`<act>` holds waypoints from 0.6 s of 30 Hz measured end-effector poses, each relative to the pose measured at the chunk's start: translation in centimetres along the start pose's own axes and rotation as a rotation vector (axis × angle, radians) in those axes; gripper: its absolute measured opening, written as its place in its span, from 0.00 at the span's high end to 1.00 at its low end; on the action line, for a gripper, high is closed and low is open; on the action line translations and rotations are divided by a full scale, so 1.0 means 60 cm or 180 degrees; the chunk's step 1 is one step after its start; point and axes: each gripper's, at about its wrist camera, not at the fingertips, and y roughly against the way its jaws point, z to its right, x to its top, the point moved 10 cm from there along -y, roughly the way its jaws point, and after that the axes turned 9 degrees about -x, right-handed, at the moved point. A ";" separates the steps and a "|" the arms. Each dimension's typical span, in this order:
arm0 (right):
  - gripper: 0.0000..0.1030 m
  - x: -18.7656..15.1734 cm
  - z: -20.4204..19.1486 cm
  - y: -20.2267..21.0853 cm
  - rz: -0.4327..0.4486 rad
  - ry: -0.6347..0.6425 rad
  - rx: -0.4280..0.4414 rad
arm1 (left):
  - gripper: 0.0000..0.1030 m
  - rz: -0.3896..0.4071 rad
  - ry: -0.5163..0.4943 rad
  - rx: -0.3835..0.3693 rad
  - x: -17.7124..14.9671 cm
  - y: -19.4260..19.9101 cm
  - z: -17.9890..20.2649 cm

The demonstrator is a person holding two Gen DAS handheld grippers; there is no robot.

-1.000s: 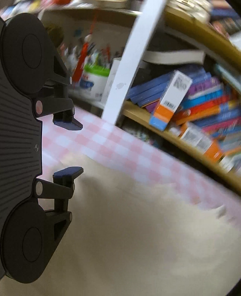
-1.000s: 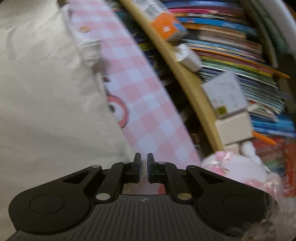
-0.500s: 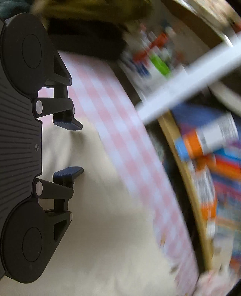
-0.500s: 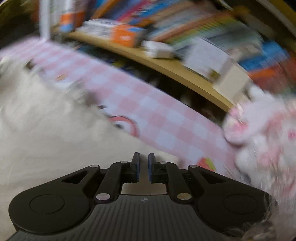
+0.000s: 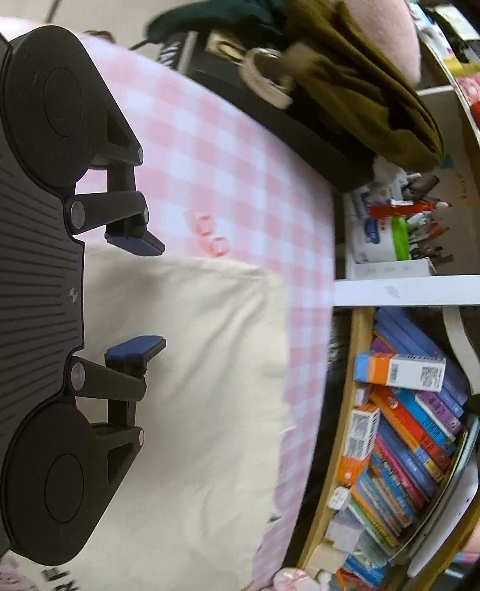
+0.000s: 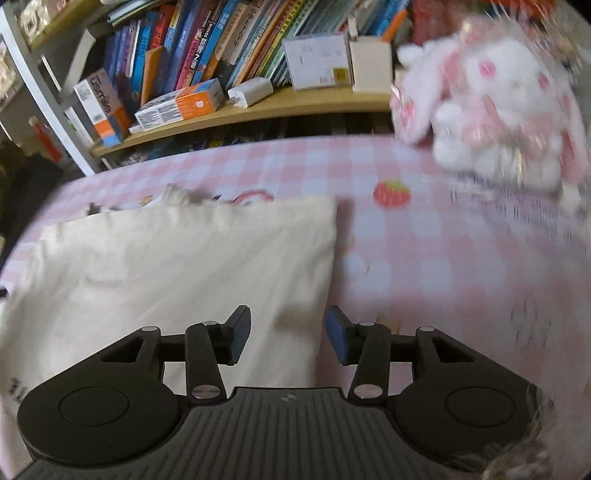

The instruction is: Fold clothes

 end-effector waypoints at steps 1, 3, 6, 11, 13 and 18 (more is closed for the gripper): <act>0.55 -0.012 0.002 0.007 -0.0019 -0.0056 0.0016 | 0.52 -0.0003 0.0062 -0.0002 -0.011 0.008 0.003; 0.55 -0.035 0.006 0.022 -0.0057 -0.0169 0.0049 | 0.49 -0.0004 0.0201 -0.0005 -0.032 0.025 0.009; 0.55 -0.067 0.019 0.039 -0.0146 -0.0414 0.0131 | 0.49 0.0048 0.0648 -0.0061 -0.062 0.052 0.006; 0.59 -0.110 0.028 0.053 -0.0316 -0.0734 0.0336 | 0.49 0.0124 0.1514 -0.0292 -0.113 0.076 0.005; 0.61 -0.123 0.027 0.056 -0.0365 -0.0849 0.0433 | 0.49 0.0142 0.1842 -0.0407 -0.133 0.079 0.006; 0.62 -0.147 0.022 0.061 -0.0410 -0.0861 0.0505 | 0.49 0.0165 0.2416 -0.0513 -0.171 0.077 0.004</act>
